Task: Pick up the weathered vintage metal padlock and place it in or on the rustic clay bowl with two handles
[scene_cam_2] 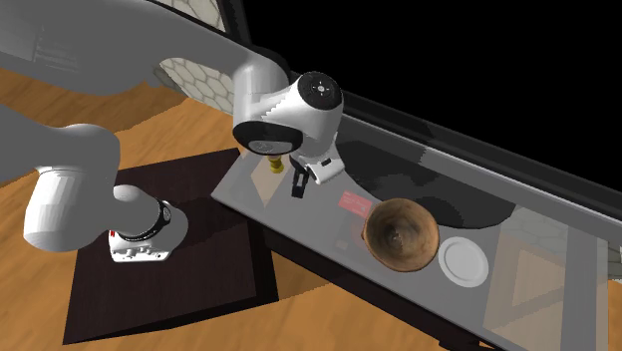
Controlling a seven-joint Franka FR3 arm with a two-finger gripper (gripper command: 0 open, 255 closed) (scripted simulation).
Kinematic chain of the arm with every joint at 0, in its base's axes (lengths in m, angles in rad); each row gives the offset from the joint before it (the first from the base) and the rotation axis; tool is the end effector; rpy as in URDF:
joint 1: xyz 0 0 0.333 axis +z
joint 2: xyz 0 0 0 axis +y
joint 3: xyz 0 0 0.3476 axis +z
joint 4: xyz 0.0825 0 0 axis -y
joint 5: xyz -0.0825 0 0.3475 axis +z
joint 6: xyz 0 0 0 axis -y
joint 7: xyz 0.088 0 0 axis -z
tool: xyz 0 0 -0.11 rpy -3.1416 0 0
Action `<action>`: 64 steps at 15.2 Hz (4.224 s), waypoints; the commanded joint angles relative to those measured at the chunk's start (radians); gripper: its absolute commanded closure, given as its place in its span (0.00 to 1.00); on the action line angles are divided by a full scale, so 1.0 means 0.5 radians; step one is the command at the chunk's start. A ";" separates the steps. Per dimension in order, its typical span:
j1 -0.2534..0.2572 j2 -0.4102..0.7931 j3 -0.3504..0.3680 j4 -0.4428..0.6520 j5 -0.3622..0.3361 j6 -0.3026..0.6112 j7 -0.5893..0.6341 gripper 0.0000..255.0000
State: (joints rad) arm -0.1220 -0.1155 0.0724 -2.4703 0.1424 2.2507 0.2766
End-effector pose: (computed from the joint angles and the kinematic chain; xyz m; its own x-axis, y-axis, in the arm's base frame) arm 0.4222 -0.0165 0.3823 0.9060 -0.4031 -0.1290 -0.4128 -0.9089 -0.0592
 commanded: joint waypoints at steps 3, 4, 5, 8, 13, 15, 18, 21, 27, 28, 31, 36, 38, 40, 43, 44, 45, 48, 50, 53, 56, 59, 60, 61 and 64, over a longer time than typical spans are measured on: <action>0.002 0.013 0.002 -0.011 0.002 0.025 0.000 0.00; 0.002 0.013 0.002 -0.010 0.002 0.025 0.000 0.00; 0.002 0.013 0.002 -0.010 0.002 0.025 0.000 0.00; 0.002 0.013 0.002 -0.010 0.002 0.024 0.000 1.00; 0.002 0.013 0.002 -0.010 0.002 0.024 0.000 1.00; 0.002 0.013 0.002 -0.010 0.002 0.025 0.001 1.00; 0.001 -0.007 0.001 -0.001 0.000 -0.004 0.003 1.00; 0.000 -0.062 0.000 0.031 -0.005 -0.092 0.012 1.00; -0.004 -0.160 -0.004 0.108 -0.015 -0.266 0.028 1.00; -0.004 -0.175 -0.005 0.122 -0.016 -0.294 0.031 1.00; -0.005 -0.216 -0.007 0.167 -0.020 -0.380 0.039 1.00; -0.008 -0.274 -0.011 0.251 -0.027 -0.521 0.051 1.00; -0.008 -0.294 -0.012 0.287 -0.029 -0.577 0.056 1.00; -0.009 -0.312 -0.014 0.325 -0.032 -0.633 0.061 1.00; -0.010 -0.335 -0.016 0.385 -0.035 -0.716 0.068 1.00; -0.011 -0.342 -0.017 0.405 -0.036 -0.744 0.070 1.00; -0.011 -0.348 -0.018 0.426 -0.037 -0.771 0.073 1.00; -0.012 -0.365 -0.020 0.492 -0.040 -0.853 0.080 1.00; -0.012 -0.370 -0.021 0.519 -0.041 -0.885 0.083 1.00; -0.055 -0.187 -0.078 0.716 -0.075 -0.908 -0.001 1.00; -0.096 0.002 -0.129 0.935 -0.098 -0.945 -0.081 1.00; -0.135 0.199 -0.174 1.177 -0.111 -0.998 -0.158 1.00; -0.149 0.267 -0.188 1.264 -0.113 -1.019 -0.183 1.00; -0.162 0.336 -0.201 1.355 -0.114 -1.043 -0.207 1.00; -0.204 0.553 -0.235 1.650 -0.113 -1.127 -0.277 1.00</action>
State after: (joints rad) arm -0.2165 0.1288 -0.0389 -1.6992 0.0863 1.7097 0.1505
